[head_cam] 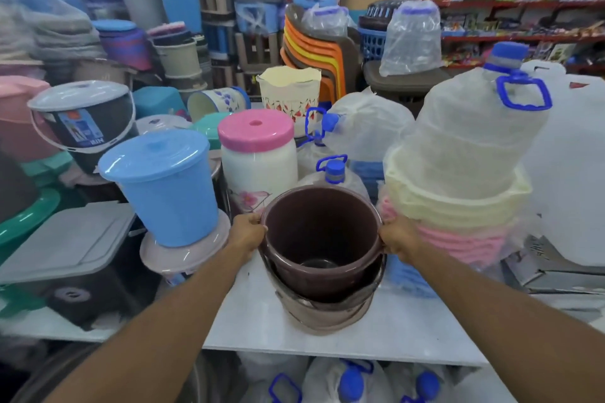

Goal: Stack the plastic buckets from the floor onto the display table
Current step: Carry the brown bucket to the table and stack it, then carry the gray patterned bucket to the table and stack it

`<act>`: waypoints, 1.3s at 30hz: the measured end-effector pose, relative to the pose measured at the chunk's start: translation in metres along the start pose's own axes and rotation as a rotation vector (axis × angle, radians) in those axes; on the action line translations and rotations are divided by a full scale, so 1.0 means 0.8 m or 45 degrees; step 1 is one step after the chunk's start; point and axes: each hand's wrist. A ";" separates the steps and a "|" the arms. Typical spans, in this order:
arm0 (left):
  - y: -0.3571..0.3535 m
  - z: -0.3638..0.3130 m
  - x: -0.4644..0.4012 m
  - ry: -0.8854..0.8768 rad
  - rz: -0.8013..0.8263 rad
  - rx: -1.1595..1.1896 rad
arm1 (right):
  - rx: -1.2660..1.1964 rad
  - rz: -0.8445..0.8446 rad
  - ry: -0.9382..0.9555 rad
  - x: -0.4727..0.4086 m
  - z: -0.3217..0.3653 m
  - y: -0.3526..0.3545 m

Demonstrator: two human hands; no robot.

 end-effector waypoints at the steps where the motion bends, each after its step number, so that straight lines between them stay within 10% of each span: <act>1: -0.002 0.017 -0.005 0.002 0.022 -0.056 | 0.025 -0.014 -0.001 -0.010 -0.009 -0.004; 23: 0.015 0.068 0.178 -0.020 0.072 -0.066 | 0.052 0.095 0.218 0.135 -0.161 -0.034; 39: 0.023 0.493 0.505 0.773 0.204 -0.051 | 0.242 0.322 -0.443 0.133 -0.643 -0.212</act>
Point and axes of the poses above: each hand's wrist, its own x-axis away from the middle knuckle, its own y-axis out of the back of the hand, z = x × y, and after that the axes turned 15 degrees about -y, right-handed
